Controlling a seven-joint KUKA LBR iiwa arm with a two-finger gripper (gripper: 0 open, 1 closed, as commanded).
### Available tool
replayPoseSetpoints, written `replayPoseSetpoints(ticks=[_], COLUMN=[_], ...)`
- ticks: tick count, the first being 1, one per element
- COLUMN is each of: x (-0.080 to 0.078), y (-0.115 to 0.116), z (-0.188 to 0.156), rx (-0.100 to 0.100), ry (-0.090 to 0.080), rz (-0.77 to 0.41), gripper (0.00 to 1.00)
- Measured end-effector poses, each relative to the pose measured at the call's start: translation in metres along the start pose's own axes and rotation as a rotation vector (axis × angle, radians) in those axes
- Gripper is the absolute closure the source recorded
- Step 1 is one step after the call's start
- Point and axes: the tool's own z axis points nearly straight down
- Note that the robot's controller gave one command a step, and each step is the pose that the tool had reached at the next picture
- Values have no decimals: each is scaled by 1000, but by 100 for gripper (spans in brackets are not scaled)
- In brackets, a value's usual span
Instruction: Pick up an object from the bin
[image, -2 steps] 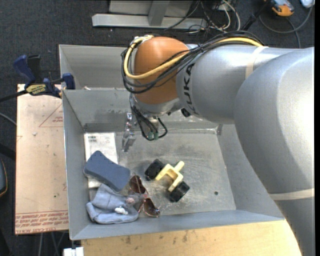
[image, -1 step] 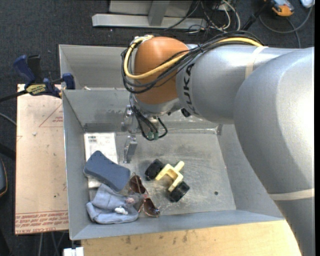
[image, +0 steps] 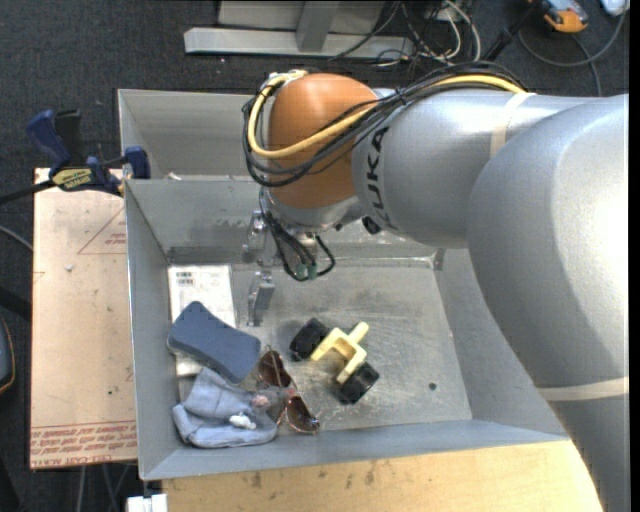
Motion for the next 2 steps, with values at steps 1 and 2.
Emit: replayPoseSetpoints(ticks=[1, 2], x=[4, 18], y=[1, 13], z=[17, 55], rx=[-2, 4], ry=[-9, -1], rz=[48, 288], gripper=[0, 0])
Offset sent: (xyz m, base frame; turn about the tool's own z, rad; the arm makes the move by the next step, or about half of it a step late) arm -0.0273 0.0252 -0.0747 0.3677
